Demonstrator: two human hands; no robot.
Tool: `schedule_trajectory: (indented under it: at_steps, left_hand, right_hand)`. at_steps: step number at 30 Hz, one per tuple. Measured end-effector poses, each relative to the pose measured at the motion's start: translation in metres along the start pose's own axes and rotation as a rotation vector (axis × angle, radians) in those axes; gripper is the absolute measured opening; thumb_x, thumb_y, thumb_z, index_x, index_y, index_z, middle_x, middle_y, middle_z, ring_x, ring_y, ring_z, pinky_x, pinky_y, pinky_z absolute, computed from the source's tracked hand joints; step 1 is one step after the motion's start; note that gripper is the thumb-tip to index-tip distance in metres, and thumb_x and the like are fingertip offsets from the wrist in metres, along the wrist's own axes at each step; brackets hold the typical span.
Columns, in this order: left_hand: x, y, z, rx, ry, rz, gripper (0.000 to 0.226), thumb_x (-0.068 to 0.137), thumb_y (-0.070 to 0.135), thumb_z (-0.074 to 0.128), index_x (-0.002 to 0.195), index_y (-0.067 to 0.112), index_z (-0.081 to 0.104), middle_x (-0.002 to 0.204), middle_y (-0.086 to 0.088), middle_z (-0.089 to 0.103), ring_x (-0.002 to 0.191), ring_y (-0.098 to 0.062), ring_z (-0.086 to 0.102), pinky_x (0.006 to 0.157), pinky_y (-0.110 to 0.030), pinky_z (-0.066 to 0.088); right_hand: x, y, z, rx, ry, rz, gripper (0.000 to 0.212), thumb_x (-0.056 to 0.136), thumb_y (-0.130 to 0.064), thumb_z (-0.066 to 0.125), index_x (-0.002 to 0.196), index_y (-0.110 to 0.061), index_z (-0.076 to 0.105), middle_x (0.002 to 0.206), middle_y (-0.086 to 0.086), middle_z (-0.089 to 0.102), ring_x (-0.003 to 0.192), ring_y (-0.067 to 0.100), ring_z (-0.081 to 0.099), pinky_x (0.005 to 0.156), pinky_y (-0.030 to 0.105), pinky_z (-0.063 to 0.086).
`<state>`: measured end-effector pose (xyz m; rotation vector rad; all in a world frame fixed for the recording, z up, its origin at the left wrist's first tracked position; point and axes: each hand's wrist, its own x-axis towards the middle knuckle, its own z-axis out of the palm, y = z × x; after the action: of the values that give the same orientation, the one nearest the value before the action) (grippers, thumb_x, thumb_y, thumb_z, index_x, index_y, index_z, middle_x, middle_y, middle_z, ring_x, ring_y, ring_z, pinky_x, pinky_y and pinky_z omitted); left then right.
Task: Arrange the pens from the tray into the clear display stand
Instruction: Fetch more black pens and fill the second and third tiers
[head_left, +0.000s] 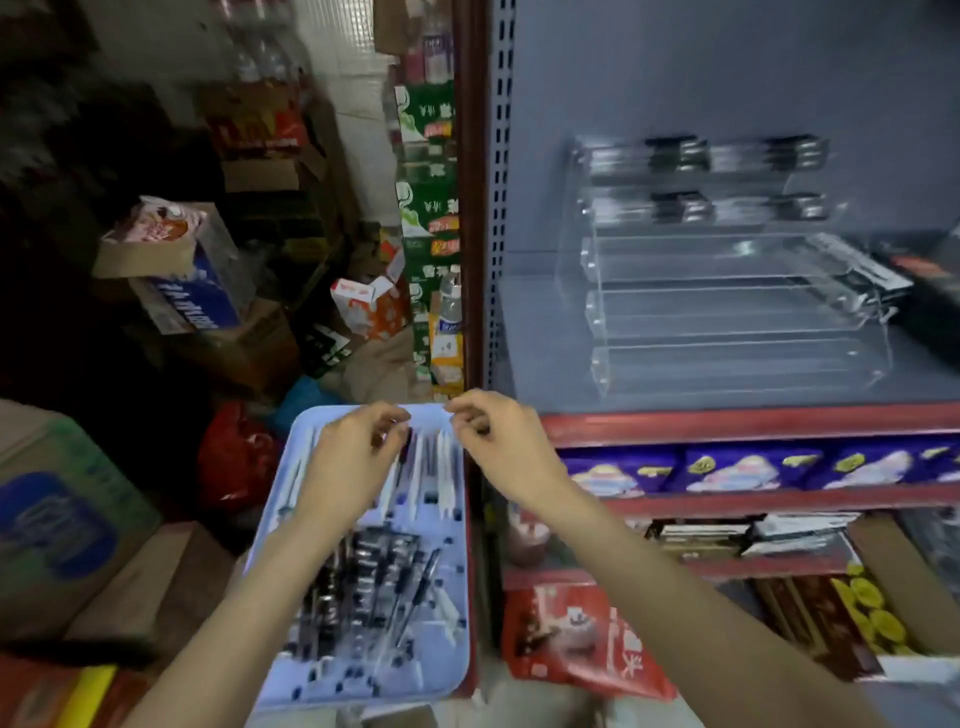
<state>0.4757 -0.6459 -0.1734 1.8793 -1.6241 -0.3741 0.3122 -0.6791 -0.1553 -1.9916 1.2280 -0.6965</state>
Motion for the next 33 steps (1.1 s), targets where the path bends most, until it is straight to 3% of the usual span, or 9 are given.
schedule_trajectory:
  at_steps: [4, 8, 14, 18, 22, 27, 30, 32, 33]
  left_hand:
    - [-0.038, -0.079, -0.015, 0.020, -0.120, -0.113, 0.018, 0.093, 0.014, 0.054, 0.107, 0.011, 0.065, 0.090, -0.007, 0.067, 0.081, -0.023, 0.062, 0.069, -0.027, 0.042]
    - [-0.061, -0.132, -0.011, 0.062, -0.267, -0.163, 0.024, 0.095, 0.016, 0.051, 0.117, 0.009, 0.059, 0.117, -0.010, 0.059, 0.097, -0.023, 0.058, 0.083, -0.031, 0.046]
    - [-0.086, -0.160, 0.008, 0.156, -0.338, -0.093, 0.053, 0.093, 0.029, 0.055, 0.141, 0.015, 0.038, 0.150, -0.005, 0.030, 0.136, -0.024, 0.033, 0.110, -0.034, 0.032]
    - [-0.095, -0.166, 0.020, 0.239, -0.387, 0.071, 0.072, 0.093, 0.041, 0.050, 0.149, 0.017, 0.013, 0.158, 0.002, 0.004, 0.146, -0.016, 0.008, 0.119, -0.029, 0.014]
    - [-0.092, -0.174, 0.028, 0.311, -0.484, 0.122, 0.071, 0.095, 0.047, 0.039, 0.150, 0.018, 0.004, 0.159, 0.000, -0.002, 0.146, -0.015, -0.005, 0.119, -0.029, 0.002]
    - [-0.092, -0.176, 0.031, 0.289, -0.507, 0.111, 0.070, 0.096, 0.047, 0.037, 0.150, 0.020, 0.002, 0.158, 0.003, -0.003, 0.146, -0.013, -0.008, 0.118, -0.028, -0.001]
    - [-0.090, -0.177, 0.032, 0.259, -0.502, 0.111, 0.070, 0.096, 0.046, 0.039, 0.150, 0.021, 0.004, 0.159, 0.002, 0.000, 0.146, -0.014, -0.007, 0.119, -0.029, 0.001]
    - [-0.090, -0.179, 0.033, 0.235, -0.491, 0.114, 0.070, 0.095, 0.046, 0.041, 0.150, 0.021, 0.005, 0.159, 0.002, 0.001, 0.146, -0.014, -0.006, 0.120, -0.030, 0.002]
    - [-0.090, -0.179, 0.033, 0.214, -0.487, 0.114, 0.070, 0.095, 0.045, 0.042, 0.150, 0.021, 0.006, 0.159, 0.002, 0.001, 0.146, -0.013, -0.005, 0.120, -0.030, 0.002]
  right_hand:
    - [-0.015, -0.001, 0.076, -0.073, -0.194, 0.149, 0.032, 0.098, -0.008, 0.041, 0.128, -0.008, 0.053, 0.129, 0.010, 0.056, 0.112, 0.025, 0.055, 0.099, 0.028, 0.041]
    - [-0.027, 0.018, 0.127, -0.202, -0.305, 0.299, 0.038, 0.098, -0.016, 0.045, 0.136, -0.011, 0.044, 0.141, 0.013, 0.042, 0.115, 0.030, 0.053, 0.099, 0.038, 0.043]
    - [-0.047, 0.031, 0.166, -0.374, -0.100, 0.491, 0.047, 0.094, -0.028, 0.052, 0.136, -0.014, 0.035, 0.130, 0.017, 0.033, 0.123, 0.035, 0.031, 0.094, 0.040, 0.040]
    - [-0.055, 0.033, 0.178, -0.315, -0.047, 0.615, 0.055, 0.091, -0.030, 0.057, 0.134, -0.011, 0.028, 0.126, 0.019, 0.031, 0.119, 0.038, 0.034, 0.092, 0.041, 0.041]
    - [-0.048, 0.034, 0.179, -0.274, -0.023, 0.590, 0.052, 0.088, -0.022, 0.061, 0.128, -0.007, 0.032, 0.124, 0.022, 0.040, 0.116, 0.039, 0.043, 0.095, 0.043, 0.043]
    - [-0.036, 0.036, 0.181, -0.246, -0.044, 0.584, 0.047, 0.087, -0.017, 0.063, 0.123, 0.000, 0.038, 0.112, 0.022, 0.055, 0.094, 0.035, 0.059, 0.072, 0.032, 0.047]
    - [-0.031, 0.037, 0.180, -0.272, -0.078, 0.594, 0.034, 0.086, -0.019, 0.064, 0.107, 0.001, 0.046, 0.095, 0.017, 0.058, 0.082, 0.029, 0.058, 0.063, 0.027, 0.040]
    - [-0.029, 0.037, 0.179, -0.275, -0.086, 0.604, 0.022, 0.086, -0.018, 0.064, 0.079, -0.006, 0.046, 0.072, 0.008, 0.049, 0.069, 0.023, 0.049, 0.054, 0.025, 0.035]
    - [-0.027, 0.039, 0.179, -0.284, -0.087, 0.599, 0.033, 0.086, -0.017, 0.064, 0.066, -0.009, 0.039, 0.061, 0.005, 0.042, 0.060, 0.020, 0.045, 0.047, 0.026, 0.031]
